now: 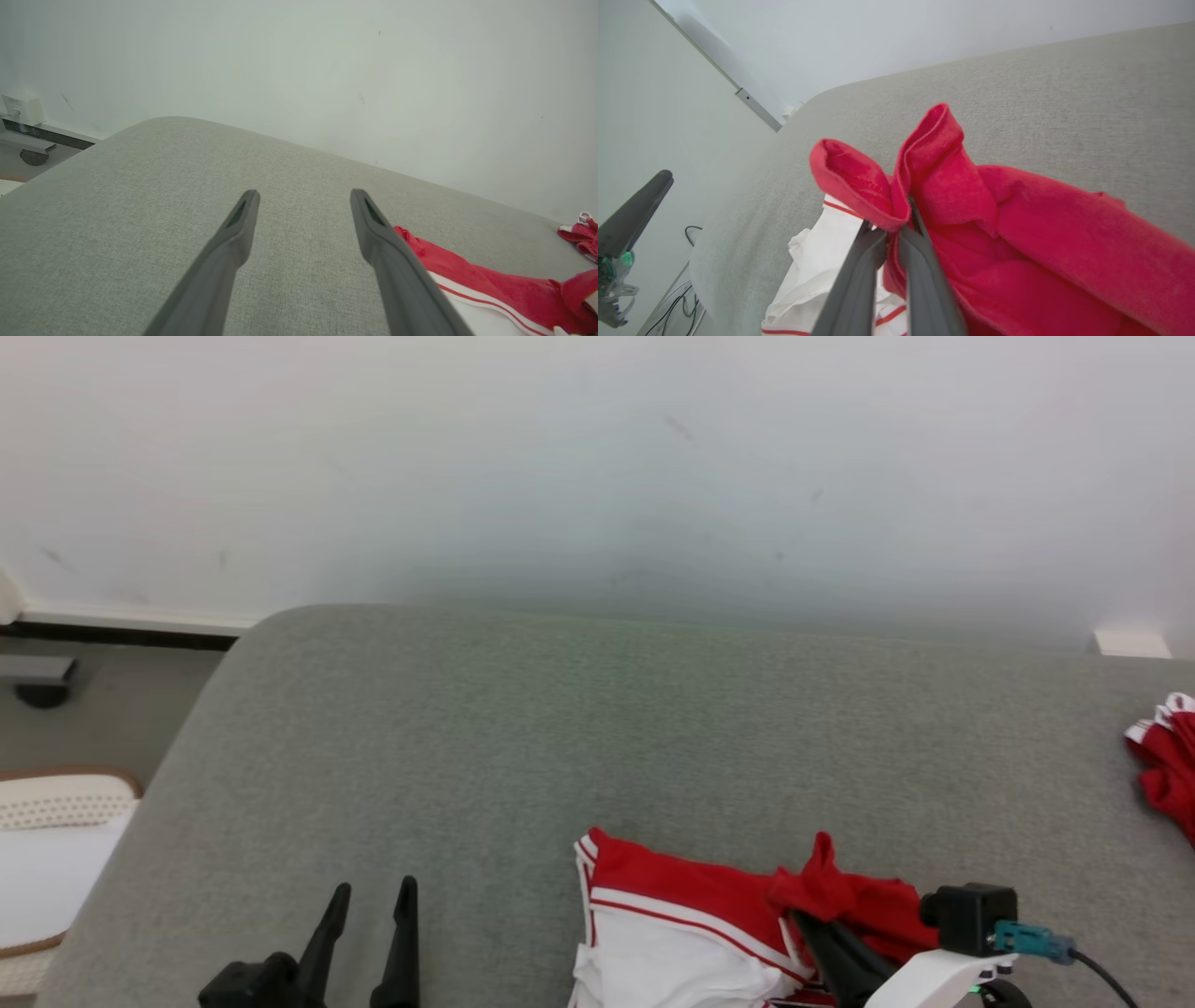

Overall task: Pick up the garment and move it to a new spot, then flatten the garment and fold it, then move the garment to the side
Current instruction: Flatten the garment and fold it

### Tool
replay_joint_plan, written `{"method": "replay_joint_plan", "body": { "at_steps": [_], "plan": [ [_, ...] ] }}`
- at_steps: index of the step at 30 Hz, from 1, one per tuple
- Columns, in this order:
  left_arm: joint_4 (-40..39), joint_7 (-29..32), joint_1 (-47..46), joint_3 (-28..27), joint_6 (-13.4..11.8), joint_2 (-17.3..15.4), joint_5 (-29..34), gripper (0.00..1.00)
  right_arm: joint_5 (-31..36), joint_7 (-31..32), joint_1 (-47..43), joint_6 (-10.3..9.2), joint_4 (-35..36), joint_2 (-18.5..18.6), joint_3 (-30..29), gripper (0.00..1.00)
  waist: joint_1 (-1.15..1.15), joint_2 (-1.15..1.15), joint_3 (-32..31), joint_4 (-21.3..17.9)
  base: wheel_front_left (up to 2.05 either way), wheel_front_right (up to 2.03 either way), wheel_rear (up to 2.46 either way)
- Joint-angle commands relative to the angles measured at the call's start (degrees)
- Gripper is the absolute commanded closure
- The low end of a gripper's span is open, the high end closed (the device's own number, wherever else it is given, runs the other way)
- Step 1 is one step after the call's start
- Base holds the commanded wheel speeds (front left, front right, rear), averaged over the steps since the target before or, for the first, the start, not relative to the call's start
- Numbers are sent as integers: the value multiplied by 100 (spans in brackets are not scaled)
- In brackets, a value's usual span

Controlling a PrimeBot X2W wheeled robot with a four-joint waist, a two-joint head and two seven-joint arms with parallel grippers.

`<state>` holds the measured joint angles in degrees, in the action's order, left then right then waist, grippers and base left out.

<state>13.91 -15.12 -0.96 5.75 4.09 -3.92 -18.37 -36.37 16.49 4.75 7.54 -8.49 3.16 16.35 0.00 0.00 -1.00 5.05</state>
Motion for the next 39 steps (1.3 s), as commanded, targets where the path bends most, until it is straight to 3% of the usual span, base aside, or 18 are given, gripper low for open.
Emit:
{"method": "replay_joint_plan", "body": {
  "at_steps": [1, 12, 19, 20, 21, 22, 31, 34, 39],
  "plan": [
    [12, 1, -43, -10, 25, 4, 51, 0, -85, -76, 79, -12, -83, -15, 104, 100, 0, 0, -7, 187, 0, 0, 0],
    [101, 1, -91, 19, 65, 0, 78, 0, -749, -626, 808, -11, -898, -19, 1236, 100, 0, 0, 1, 878, 0, 0, 0],
    [139, 1, -112, 16, 91, -21, 75, 0, -1336, -1010, 1186, -11, -1617, -14, 1871, 100, 0, 0, 30, 1088, 0, 0, 0],
    [143, 1, -114, 16, 89, -21, 78, 0, -1396, -1061, 1236, -11, -1736, -17, 1956, 68, 0, 0, 34, 1095, 0, 0, 0],
    [144, 1, -115, 10, 84, -21, 78, 0, -1460, -1117, 1291, -11, -1825, -20, 2033, 44, 0, 0, 38, 1094, 0, 0, 0],
    [143, 1, -114, 3, 75, -22, 75, 0, -1554, -1173, 1340, -11, -1863, -20, 2130, 0, 0, 0, 43, 1085, 0, 0, 0],
    [141, 1, -45, -27, 51, -7, 12, 0, -2154, -1673, 1651, -11, -1474, -14, 2583, 0, 0, 0, 25, 734, 0, 0, 0],
    [115, 1, -25, -31, 49, 1, 5, 0, -2148, -1876, 1693, -11, -1162, 69, 2475, 0, 0, 0, 1, 545, 0, 0, 0],
    [65, 1, 9, -65, 44, 15, 10, 0, -2025, -2194, 1580, -11, -519, 544, 1982, 0, 0, 0, -38, 217, 0, 0, 0]
  ]
}}
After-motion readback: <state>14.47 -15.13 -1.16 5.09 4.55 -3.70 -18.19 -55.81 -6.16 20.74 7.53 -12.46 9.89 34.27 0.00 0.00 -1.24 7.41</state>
